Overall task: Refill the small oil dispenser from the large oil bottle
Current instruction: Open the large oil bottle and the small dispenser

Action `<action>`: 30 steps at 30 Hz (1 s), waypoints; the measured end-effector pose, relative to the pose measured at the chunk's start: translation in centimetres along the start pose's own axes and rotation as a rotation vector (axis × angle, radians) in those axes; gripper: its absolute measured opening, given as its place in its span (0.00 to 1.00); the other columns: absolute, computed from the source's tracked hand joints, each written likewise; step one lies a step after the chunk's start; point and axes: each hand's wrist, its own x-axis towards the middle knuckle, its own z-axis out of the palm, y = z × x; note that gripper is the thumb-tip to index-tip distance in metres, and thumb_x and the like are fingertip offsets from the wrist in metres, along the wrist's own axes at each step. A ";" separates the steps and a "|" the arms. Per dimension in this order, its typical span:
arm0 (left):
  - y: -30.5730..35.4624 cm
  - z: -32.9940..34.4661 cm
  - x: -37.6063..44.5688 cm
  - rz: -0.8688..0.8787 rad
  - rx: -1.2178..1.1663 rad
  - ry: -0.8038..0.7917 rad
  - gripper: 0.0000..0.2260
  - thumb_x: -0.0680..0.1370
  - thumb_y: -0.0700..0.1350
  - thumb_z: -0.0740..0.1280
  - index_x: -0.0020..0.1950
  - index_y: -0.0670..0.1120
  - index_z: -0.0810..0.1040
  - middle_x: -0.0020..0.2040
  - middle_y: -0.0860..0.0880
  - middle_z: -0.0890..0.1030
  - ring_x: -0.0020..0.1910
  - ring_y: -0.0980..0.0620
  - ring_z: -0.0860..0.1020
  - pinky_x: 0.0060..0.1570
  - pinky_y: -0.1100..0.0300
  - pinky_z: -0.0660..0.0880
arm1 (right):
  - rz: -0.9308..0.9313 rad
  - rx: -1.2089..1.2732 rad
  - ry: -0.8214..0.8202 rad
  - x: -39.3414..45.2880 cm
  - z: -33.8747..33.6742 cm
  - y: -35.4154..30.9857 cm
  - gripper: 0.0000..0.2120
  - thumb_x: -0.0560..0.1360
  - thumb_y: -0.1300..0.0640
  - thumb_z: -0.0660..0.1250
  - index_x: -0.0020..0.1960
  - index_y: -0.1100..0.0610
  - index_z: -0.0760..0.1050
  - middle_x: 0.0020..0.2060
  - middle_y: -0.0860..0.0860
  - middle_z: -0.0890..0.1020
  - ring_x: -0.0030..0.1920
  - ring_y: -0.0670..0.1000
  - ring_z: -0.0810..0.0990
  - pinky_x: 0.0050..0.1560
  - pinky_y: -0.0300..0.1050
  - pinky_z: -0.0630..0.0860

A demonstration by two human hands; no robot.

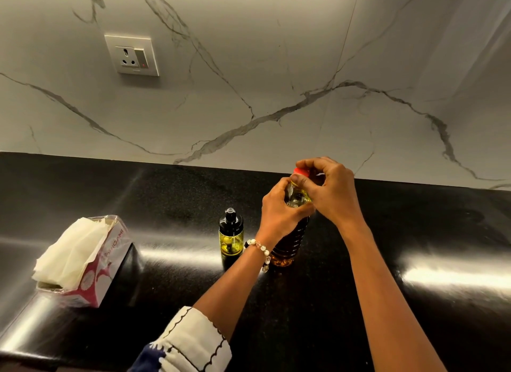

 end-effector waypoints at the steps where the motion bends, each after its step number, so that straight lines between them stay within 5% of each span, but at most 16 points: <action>1: 0.0 0.0 0.0 -0.005 0.005 0.000 0.21 0.67 0.46 0.77 0.58 0.50 0.75 0.49 0.52 0.82 0.49 0.56 0.81 0.52 0.53 0.79 | -0.003 0.001 -0.030 0.1 -0.1 -0.1 0.14 0.73 0.59 0.72 0.58 0.60 0.79 0.53 0.53 0.82 0.50 0.44 0.77 0.46 0.22 0.71; 8: -0.1 0.0 0.1 -0.011 0.041 0.001 0.21 0.67 0.47 0.77 0.57 0.52 0.74 0.49 0.52 0.81 0.49 0.56 0.80 0.52 0.52 0.79 | 0.032 0.136 -0.266 0.4 -1.4 0.2 0.18 0.76 0.62 0.68 0.66 0.57 0.74 0.61 0.51 0.79 0.62 0.48 0.76 0.61 0.46 0.76; 12: -0.1 0.0 0.1 -0.020 0.035 0.007 0.21 0.67 0.46 0.77 0.57 0.54 0.74 0.50 0.53 0.81 0.51 0.56 0.79 0.54 0.54 0.78 | 0.008 0.103 -0.168 0.1 -0.7 0.3 0.21 0.71 0.55 0.73 0.63 0.57 0.75 0.57 0.52 0.79 0.55 0.47 0.78 0.54 0.39 0.77; 18: -0.1 0.0 0.1 -0.006 0.041 0.005 0.22 0.67 0.46 0.77 0.58 0.54 0.74 0.50 0.53 0.81 0.51 0.56 0.80 0.54 0.53 0.79 | -0.003 0.080 -0.024 0.0 0.3 0.4 0.13 0.72 0.61 0.73 0.55 0.58 0.79 0.51 0.52 0.80 0.47 0.41 0.77 0.48 0.23 0.71; 21: -0.1 -0.1 0.2 -0.009 0.047 0.000 0.21 0.68 0.46 0.77 0.57 0.52 0.75 0.49 0.52 0.81 0.49 0.56 0.80 0.53 0.52 0.79 | -0.001 0.114 -0.099 0.0 -0.2 0.3 0.12 0.73 0.63 0.71 0.57 0.57 0.79 0.54 0.51 0.81 0.52 0.42 0.78 0.53 0.26 0.72; 24: -0.1 -0.1 0.2 -0.008 0.043 -0.005 0.20 0.67 0.46 0.77 0.56 0.52 0.74 0.49 0.52 0.81 0.49 0.55 0.80 0.52 0.52 0.79 | 0.027 0.150 -0.171 0.1 -0.6 0.3 0.16 0.74 0.62 0.70 0.61 0.56 0.76 0.57 0.50 0.80 0.57 0.46 0.78 0.57 0.39 0.77; 30: 0.1 0.0 0.0 -0.007 0.011 -0.009 0.24 0.68 0.46 0.77 0.59 0.57 0.73 0.52 0.52 0.81 0.52 0.56 0.80 0.55 0.54 0.78 | 0.004 0.040 -0.028 0.3 0.0 0.4 0.16 0.70 0.55 0.75 0.56 0.58 0.78 0.51 0.52 0.79 0.48 0.48 0.79 0.46 0.32 0.74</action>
